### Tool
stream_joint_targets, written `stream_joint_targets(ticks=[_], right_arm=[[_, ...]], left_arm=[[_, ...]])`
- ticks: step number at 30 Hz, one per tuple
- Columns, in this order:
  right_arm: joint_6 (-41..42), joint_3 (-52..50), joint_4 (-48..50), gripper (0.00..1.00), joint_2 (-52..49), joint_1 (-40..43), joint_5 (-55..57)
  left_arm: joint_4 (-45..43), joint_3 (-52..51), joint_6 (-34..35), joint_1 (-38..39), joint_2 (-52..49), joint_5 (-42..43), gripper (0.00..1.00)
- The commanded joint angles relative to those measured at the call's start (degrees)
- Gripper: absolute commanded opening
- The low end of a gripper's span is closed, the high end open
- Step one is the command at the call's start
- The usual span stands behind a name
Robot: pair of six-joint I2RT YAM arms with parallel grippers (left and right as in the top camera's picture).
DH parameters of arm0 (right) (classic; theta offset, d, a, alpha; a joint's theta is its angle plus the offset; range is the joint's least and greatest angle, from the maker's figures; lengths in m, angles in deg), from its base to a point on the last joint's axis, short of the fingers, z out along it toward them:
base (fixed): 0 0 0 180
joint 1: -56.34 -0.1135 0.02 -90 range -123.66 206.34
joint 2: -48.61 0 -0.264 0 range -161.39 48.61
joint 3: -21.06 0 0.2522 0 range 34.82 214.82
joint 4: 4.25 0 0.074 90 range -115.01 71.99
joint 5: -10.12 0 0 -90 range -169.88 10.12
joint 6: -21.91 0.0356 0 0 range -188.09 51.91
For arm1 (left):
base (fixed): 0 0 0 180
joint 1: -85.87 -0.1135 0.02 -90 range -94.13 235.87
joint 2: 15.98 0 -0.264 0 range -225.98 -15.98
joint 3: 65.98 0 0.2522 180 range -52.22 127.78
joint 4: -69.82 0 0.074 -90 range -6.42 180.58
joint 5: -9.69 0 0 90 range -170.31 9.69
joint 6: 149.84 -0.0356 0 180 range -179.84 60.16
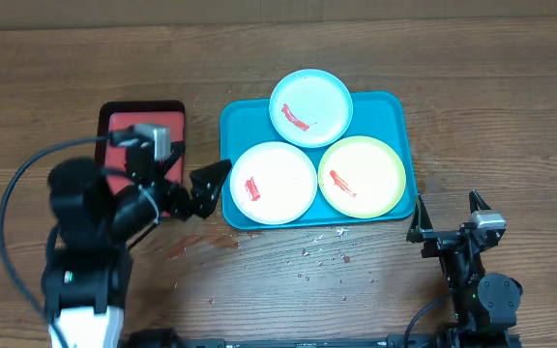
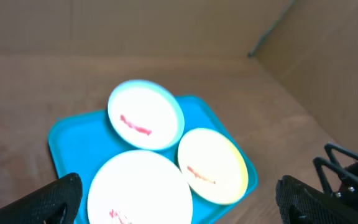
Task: Clean dirty plates on tray and stack at the side
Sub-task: 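Move the left gripper over the green sponge on the red tray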
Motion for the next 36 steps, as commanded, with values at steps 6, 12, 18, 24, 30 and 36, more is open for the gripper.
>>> stream_joint_targets(ticks=[6, 12, 18, 24, 30, 36], right_arm=[[0.2, -0.6, 0.5, 1.00, 0.3, -0.4, 0.3], [0.2, -0.6, 0.5, 1.00, 0.3, -0.4, 0.3], [0.2, -0.6, 0.5, 1.00, 0.3, -0.4, 0.3], [0.2, -0.6, 0.5, 1.00, 0.3, -0.4, 0.4], [0.2, -0.6, 0.5, 1.00, 0.3, -0.4, 0.3], [0.2, -0.6, 0.5, 1.00, 0.3, -0.4, 0.3]], left_arm=[[17.5, 14.0, 8.7, 0.6, -12.3, -33.0, 1.00], [23.5, 19.9, 8.7, 1.1, -17.4, -41.2, 1.00], [23.0, 20.5, 10.9, 1.0, -21.7, -42.3, 1.00], [38.5, 38.4, 14.3, -1.5, -37.4, -45.4, 1.00], [40.9, 43.6, 14.2, -1.6, -47.9, -49.9, 1.00], [39.3, 43.6, 15.1, -1.6, -56.2, -50.3, 1.00]])
